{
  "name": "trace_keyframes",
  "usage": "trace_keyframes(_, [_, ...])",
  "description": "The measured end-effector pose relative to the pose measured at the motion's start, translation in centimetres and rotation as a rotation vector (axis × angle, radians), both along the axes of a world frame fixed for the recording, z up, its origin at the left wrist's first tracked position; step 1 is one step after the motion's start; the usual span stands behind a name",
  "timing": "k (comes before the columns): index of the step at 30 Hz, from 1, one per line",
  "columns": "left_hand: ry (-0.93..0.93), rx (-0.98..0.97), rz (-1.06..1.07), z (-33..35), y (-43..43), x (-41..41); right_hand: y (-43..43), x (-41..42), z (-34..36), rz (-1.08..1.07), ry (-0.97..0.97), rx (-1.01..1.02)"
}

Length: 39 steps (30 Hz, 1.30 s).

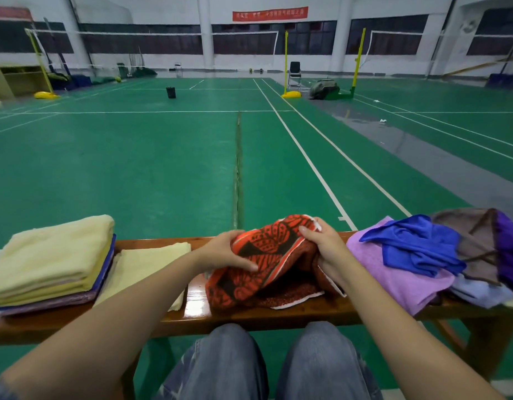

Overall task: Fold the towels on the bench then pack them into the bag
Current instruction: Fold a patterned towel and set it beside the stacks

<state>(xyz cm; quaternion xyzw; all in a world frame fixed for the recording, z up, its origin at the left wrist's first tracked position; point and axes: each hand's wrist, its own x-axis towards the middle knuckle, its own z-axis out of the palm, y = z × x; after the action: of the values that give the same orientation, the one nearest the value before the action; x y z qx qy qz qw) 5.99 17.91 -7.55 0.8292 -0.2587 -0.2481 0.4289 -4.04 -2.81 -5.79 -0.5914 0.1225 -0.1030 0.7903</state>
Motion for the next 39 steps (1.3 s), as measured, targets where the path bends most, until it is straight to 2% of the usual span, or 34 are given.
trace_keyframes(3, [-0.053,0.180,-0.038,-1.4,0.4,-0.1,-0.9,0.2,0.1,-0.099,-0.032,0.073])
trace_keyframes(5, [-0.052,0.214,-0.006,-1.8,0.8,0.1,-1.6,0.2,0.1,-0.146,-0.028,0.047])
trace_keyframes(8, [0.064,0.137,0.037,-1.1,2.1,0.4,-2.4,0.4,0.1,-0.210,-0.046,-0.019])
trace_keyframes(10, [0.147,0.011,0.097,-0.2,3.1,1.0,-2.8,0.6,0.1,-0.233,-0.077,-0.032])
trace_keyframes(13, [0.152,-0.153,0.150,1.2,4.0,2.2,-2.8,0.9,0.6,-0.222,-0.116,-0.023])
trace_keyframes(21, [-0.159,-0.270,0.211,9.2,2.8,2.8,-3.6,0.9,2.8,-0.331,-0.222,-0.084])
trace_keyframes(25, [-0.267,-0.067,0.192,11.3,3.5,2.8,-4.7,0.7,3.1,-0.393,-0.213,-0.104])
trace_keyframes(28, [-0.252,0.085,0.153,11.3,3.9,2.7,-5.0,0.7,3.5,-0.403,-0.206,-0.116])
trace_keyframes(31, [-0.240,0.153,0.168,10.9,4.4,2.8,-5.0,0.5,3.5,-0.404,-0.206,-0.135])
trace_keyframes(33, [-0.322,0.127,0.205,10.6,4.6,3.1,-5.0,0.4,3.2,-0.396,-0.207,-0.147])
trace_keyframes(37, [-0.623,-0.101,0.341,11.8,4.0,3.6,-4.6,0.8,3.7,-0.375,-0.242,-0.160])
trace_keyframes(39, [-0.661,-0.151,0.343,13.1,3.8,3.5,-4.5,0.9,4.3,-0.382,-0.274,-0.131])
